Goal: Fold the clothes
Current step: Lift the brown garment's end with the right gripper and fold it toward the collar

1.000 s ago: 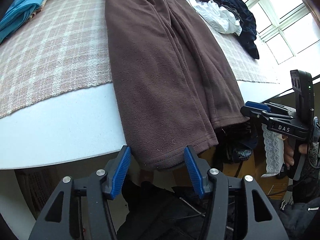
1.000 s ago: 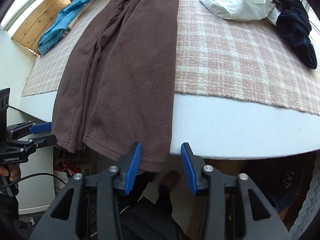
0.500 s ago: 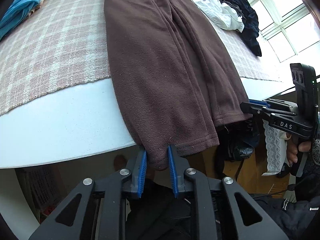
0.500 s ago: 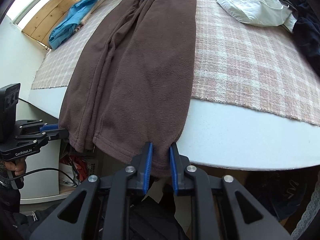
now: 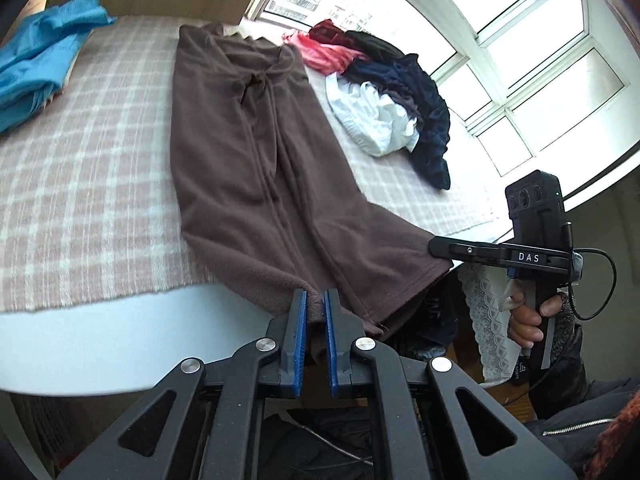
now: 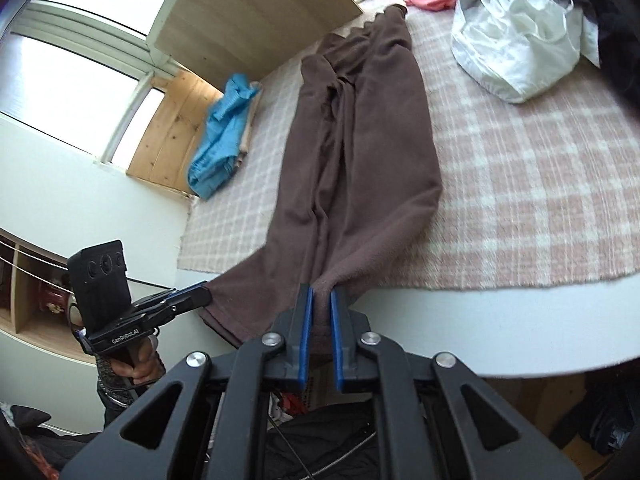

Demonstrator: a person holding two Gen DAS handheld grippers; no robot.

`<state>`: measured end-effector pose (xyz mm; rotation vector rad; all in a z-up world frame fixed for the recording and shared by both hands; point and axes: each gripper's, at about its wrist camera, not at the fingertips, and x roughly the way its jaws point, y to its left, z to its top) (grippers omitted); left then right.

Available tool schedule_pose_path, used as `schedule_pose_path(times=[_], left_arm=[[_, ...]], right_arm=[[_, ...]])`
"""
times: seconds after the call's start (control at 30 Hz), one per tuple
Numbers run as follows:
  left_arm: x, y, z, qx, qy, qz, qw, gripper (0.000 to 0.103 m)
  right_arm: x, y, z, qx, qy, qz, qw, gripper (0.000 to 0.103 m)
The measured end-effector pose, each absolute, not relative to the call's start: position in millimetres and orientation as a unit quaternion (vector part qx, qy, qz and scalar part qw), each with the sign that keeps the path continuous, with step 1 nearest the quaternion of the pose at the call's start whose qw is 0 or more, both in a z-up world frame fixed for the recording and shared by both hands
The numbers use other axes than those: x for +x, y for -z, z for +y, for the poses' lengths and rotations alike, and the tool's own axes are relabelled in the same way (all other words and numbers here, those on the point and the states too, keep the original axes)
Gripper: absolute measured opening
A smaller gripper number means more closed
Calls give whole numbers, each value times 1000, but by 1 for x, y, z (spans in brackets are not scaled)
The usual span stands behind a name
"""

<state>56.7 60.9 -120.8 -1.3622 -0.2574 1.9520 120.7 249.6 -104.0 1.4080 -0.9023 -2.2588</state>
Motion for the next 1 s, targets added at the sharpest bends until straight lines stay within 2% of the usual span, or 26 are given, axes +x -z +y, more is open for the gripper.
schedule_pose_path(times=[0.17, 0.3, 0.5, 0.57, 0.7, 0.77, 0.83, 0.9, 0.97, 1.0], left_arm=[[-2, 98, 64, -497, -773, -98, 382, 6], [-59, 100, 72, -492, -776, -82, 387, 6], [-140, 149, 77, -536, -762, -61, 357, 6], [-159, 173, 80, -561, -751, -51, 343, 2], [-184, 208, 76, -600, -729, -66, 324, 4], [-189, 210, 67, -605, -724, -87, 318, 19], [-185, 203, 55, -602, -721, -100, 329, 27], [-169, 194, 46, -596, -720, -102, 340, 32], [-152, 189, 43, -596, -713, -111, 353, 42], [-144, 189, 44, -600, -704, -121, 361, 43]], right_arm=[[68, 85, 268, 473, 801, -337, 146, 8], [21, 78, 285, 465, 805, -347, 123, 6], [-65, 119, 303, 506, 792, -338, 46, 3], [-89, 142, 306, 534, 778, -332, 25, 3], [-116, 165, 305, 574, 769, -282, 13, 5], [-114, 158, 306, 559, 776, -286, 63, 13], [-105, 148, 304, 550, 780, -271, 127, 44], [-93, 145, 299, 553, 780, -243, 165, 47], [-83, 148, 293, 564, 776, -218, 181, 47], [-79, 150, 290, 568, 774, -207, 189, 47]])
